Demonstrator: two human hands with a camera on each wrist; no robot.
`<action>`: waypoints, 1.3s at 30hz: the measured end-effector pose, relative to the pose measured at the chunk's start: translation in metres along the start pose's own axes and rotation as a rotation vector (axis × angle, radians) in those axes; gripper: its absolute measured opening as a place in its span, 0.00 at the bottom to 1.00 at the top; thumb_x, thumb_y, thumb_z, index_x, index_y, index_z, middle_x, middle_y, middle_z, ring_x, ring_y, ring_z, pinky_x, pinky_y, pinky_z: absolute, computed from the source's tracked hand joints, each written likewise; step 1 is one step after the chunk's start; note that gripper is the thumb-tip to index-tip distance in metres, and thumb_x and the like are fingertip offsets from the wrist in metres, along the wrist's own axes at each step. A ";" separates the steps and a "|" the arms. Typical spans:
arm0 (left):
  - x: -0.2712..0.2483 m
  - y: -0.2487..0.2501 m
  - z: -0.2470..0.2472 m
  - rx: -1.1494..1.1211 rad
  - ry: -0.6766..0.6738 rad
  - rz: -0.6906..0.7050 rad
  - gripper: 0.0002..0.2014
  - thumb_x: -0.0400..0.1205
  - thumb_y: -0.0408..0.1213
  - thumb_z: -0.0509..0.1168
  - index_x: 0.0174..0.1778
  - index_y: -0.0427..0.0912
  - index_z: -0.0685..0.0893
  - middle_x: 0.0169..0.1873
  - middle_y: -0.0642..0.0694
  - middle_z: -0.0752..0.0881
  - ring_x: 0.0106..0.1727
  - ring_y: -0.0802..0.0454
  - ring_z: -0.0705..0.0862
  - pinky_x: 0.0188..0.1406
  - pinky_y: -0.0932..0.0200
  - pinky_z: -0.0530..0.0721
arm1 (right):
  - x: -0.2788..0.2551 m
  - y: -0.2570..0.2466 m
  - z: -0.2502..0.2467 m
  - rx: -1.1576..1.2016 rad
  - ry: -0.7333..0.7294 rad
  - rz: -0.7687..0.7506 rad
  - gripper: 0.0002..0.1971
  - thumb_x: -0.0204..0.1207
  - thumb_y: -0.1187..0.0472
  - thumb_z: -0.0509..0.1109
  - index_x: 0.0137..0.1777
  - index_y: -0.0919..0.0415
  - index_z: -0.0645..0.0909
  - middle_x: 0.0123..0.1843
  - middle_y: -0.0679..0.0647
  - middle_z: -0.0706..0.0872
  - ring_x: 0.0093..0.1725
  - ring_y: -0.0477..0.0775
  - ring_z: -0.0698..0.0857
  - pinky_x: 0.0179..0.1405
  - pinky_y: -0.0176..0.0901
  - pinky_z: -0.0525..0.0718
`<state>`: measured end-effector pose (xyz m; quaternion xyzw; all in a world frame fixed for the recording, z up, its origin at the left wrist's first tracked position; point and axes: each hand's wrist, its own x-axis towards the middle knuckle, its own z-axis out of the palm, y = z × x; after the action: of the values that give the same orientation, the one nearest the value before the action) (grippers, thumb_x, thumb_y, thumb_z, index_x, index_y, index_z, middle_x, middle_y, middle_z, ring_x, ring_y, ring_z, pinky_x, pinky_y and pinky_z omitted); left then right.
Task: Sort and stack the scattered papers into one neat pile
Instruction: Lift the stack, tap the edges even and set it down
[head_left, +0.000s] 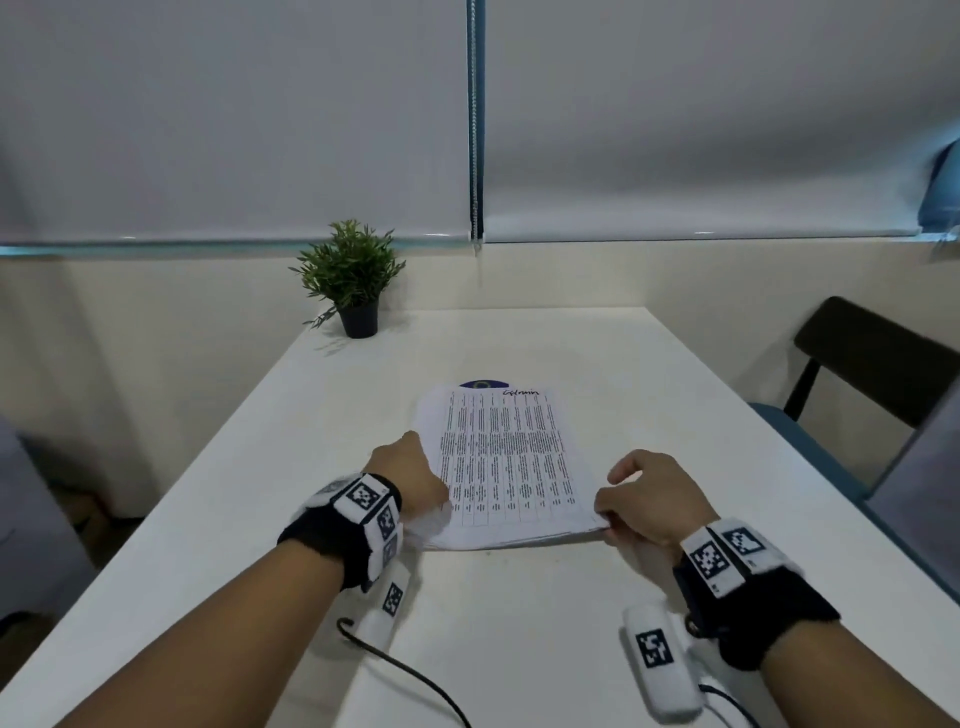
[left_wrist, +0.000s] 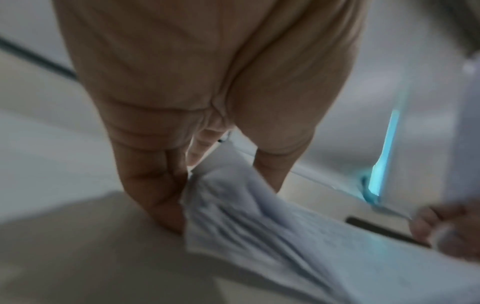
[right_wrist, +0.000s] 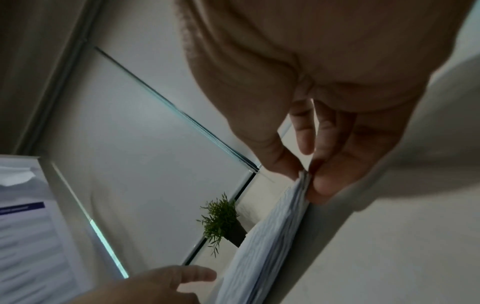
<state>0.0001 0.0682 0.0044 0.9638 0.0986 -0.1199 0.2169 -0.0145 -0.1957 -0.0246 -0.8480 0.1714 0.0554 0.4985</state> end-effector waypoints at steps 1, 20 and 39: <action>0.001 0.000 0.004 0.069 -0.002 0.019 0.18 0.79 0.41 0.68 0.63 0.42 0.75 0.60 0.42 0.83 0.56 0.43 0.82 0.46 0.57 0.78 | 0.002 -0.001 0.000 -0.056 -0.007 -0.003 0.13 0.63 0.72 0.76 0.47 0.62 0.81 0.35 0.63 0.92 0.29 0.63 0.92 0.29 0.45 0.87; 0.044 0.058 -0.001 0.458 -0.064 0.407 0.34 0.80 0.51 0.67 0.82 0.47 0.67 0.74 0.39 0.76 0.73 0.38 0.78 0.68 0.45 0.80 | 0.043 -0.087 0.047 -1.089 -0.255 -0.488 0.24 0.84 0.43 0.66 0.72 0.58 0.79 0.69 0.58 0.86 0.66 0.59 0.85 0.65 0.57 0.86; 0.079 0.053 0.002 0.610 -0.252 0.366 0.49 0.73 0.58 0.74 0.88 0.57 0.56 0.79 0.43 0.76 0.70 0.47 0.81 0.47 0.63 0.72 | 0.063 -0.090 0.067 -1.362 -0.338 -0.497 0.20 0.87 0.50 0.67 0.35 0.59 0.74 0.33 0.50 0.79 0.43 0.56 0.84 0.40 0.45 0.81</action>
<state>0.0874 0.0310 0.0017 0.9634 -0.1429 -0.2209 -0.0517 0.0811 -0.1127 0.0000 -0.9629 -0.1767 0.1650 -0.1201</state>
